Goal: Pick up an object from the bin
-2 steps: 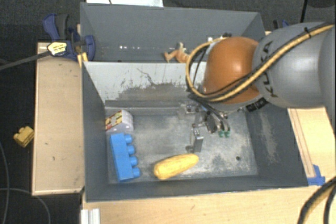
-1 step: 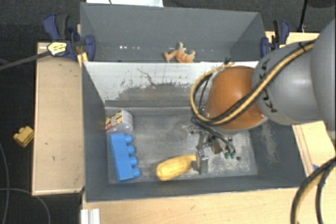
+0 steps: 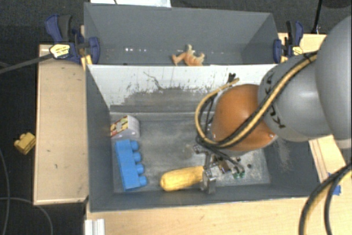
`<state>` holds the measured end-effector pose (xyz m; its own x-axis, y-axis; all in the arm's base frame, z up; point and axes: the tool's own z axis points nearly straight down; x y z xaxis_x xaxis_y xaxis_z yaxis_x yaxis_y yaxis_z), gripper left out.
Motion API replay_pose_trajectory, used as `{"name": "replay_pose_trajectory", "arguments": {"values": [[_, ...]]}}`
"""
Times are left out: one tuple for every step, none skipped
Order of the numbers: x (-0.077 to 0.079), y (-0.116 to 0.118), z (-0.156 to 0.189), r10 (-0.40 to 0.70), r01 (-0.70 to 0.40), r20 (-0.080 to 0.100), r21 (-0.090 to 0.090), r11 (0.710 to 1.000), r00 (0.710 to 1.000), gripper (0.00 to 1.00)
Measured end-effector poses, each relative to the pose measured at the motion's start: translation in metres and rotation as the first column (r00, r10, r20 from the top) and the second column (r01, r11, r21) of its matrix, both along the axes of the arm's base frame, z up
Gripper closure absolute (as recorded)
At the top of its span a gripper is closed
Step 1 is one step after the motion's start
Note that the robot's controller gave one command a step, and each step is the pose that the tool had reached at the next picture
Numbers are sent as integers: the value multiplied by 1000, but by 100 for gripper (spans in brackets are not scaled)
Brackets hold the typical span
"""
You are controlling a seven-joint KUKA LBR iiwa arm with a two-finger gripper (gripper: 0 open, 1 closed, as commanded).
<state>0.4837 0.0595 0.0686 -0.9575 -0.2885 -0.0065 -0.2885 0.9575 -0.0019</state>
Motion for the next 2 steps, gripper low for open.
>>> {"name": "replay_pose_trajectory", "arguments": {"values": [[-3, 5, 4, 12, -12, 3, 0, 1000, 1000, 0], [27, 7, 62, 70, -70, -9, 1, 998, 997, 0]]}}
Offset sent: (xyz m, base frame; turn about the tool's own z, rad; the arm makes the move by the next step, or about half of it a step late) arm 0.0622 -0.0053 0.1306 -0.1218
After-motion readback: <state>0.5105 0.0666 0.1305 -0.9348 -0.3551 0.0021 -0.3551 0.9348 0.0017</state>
